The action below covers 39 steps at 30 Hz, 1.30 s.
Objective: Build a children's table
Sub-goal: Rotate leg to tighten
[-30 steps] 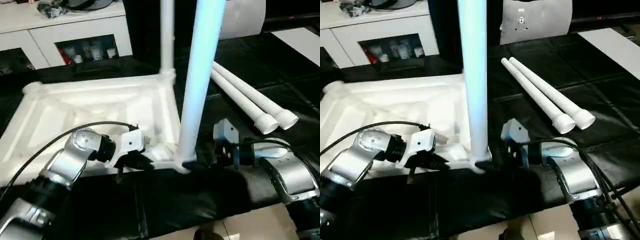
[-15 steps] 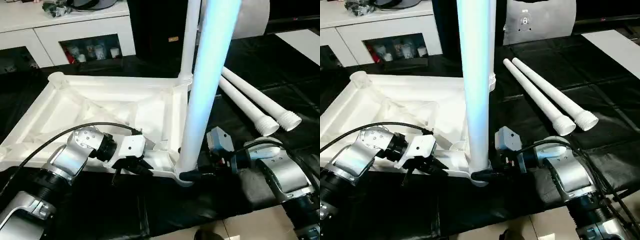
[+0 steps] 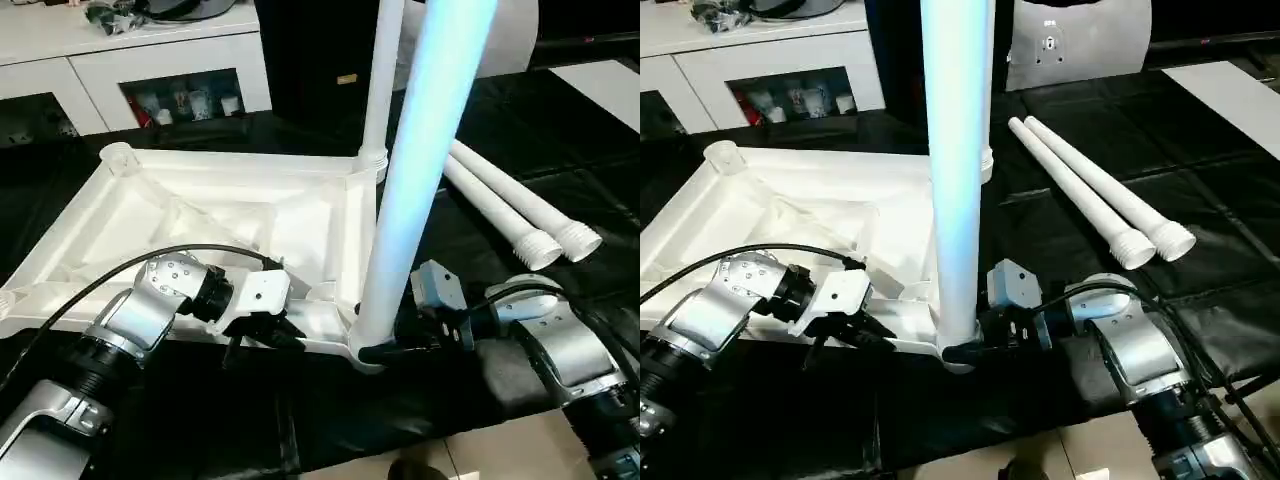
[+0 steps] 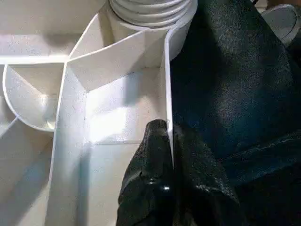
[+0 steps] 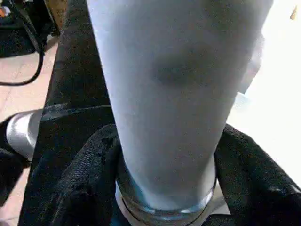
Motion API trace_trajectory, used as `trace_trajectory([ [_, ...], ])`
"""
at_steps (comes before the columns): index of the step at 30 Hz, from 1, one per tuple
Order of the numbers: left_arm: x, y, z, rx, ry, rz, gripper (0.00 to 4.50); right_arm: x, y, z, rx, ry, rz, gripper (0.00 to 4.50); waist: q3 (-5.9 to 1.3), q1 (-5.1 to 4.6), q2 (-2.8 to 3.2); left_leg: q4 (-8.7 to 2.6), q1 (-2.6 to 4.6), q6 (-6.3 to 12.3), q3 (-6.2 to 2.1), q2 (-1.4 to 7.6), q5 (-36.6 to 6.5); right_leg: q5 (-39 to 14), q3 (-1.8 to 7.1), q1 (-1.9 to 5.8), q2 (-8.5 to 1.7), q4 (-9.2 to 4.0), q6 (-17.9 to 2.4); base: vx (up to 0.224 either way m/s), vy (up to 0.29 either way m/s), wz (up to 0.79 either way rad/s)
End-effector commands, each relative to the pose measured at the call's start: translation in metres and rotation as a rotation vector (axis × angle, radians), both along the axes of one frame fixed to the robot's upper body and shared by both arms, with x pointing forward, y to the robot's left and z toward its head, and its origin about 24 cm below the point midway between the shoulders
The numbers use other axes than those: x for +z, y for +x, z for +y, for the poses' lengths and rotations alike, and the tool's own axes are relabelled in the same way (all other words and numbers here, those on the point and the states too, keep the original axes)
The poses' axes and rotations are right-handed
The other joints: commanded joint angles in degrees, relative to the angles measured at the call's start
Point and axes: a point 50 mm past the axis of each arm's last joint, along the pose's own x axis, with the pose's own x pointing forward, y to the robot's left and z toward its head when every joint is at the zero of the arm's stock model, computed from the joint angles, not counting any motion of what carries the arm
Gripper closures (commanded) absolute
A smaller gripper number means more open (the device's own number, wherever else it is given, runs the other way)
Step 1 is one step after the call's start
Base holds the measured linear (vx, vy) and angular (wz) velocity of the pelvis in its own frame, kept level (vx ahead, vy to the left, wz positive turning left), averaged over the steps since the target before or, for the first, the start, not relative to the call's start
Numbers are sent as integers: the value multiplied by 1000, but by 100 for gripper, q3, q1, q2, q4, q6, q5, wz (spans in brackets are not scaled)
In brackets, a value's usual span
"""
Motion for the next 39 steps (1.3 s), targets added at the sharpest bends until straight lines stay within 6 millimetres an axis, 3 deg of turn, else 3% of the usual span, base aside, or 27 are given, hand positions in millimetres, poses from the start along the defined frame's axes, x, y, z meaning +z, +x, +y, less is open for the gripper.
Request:
trace_trajectory([
  [1,3,-1,-4,-70,27,-4,450,-3,3,-3,-35,-17,50,119,-398,-39,-76,-404,73,336,54,41,-1492,-1512,134,296,-140,-381,-1373,0,0,0],
  [6,2,-1,-2,-69,30,-5,450,-4,4,-2,-54,-11,54,91,-408,-32,-87,-394,62,335,57,42,-1386,-1337,137,294,-143,-363,-1408,0,0,0],
  [9,3,0,-2,-69,33,-5,450,-6,4,-1,-61,-27,16,80,-392,-33,-70,-405,69,304,60,38,-1496,-1545,136,283,-149,-385,-1366,0,0,0],
  [10,3,0,-2,-69,33,-5,450,-6,4,-1,-61,-27,16,80,-391,-38,-81,-410,68,281,57,38,-1544,-1618,137,287,-152,-393,-1342,0,0,0],
  [11,3,0,-1,-68,34,-6,450,-6,5,-1,-61,-30,13,80,-377,-45,-144,-417,60,291,63,37,-1553,-1656,138,283,-148,-406,-1317,0,0,0],
  [12,3,1,-1,-67,38,-11,450,-6,5,-1,-58,-29,21,80,-372,-31,-97,-424,70,268,53,35,-1621,-1841,138,279,-158,-408,-1272,0,0,0],
  [14,4,1,1,-63,40,-12,450,-6,3,-1,-43,-24,40,80,-358,-31,-76,-431,79,237,50,46,-1678,-1880,142,257,-157,-421,-1272,0,0,0],
  [16,4,1,3,-57,44,-8,450,-5,2,-1,-29,-21,45,80,-372,-31,-101,-432,72,236,48,49,-1664,-1755,144,274,-154,-408,-1283,0,0,0],
  [22,4,1,3,-54,45,-9,450,-5,-1,0,-10,-26,38,80,-383,-22,-95,-418,66,294,55,51,-1503,-1396,144,284,-150,-376,-1396,0,0,0],
  [30,3,1,2,-64,47,-5,450,-4,1,2,-29,4,42,80,-363,-32,-79,-443,74,223,48,54,-1728,-1690,143,273,-157,-405,-1341,0,0,0],
  [39,3,1,2,-71,52,0,450,1,-1,5,-17,31,29,80,-370,-30,-90,-447,69,232,50,56,-1684,-1640,145,279,-157,-400,-1332,0,0,0],
])
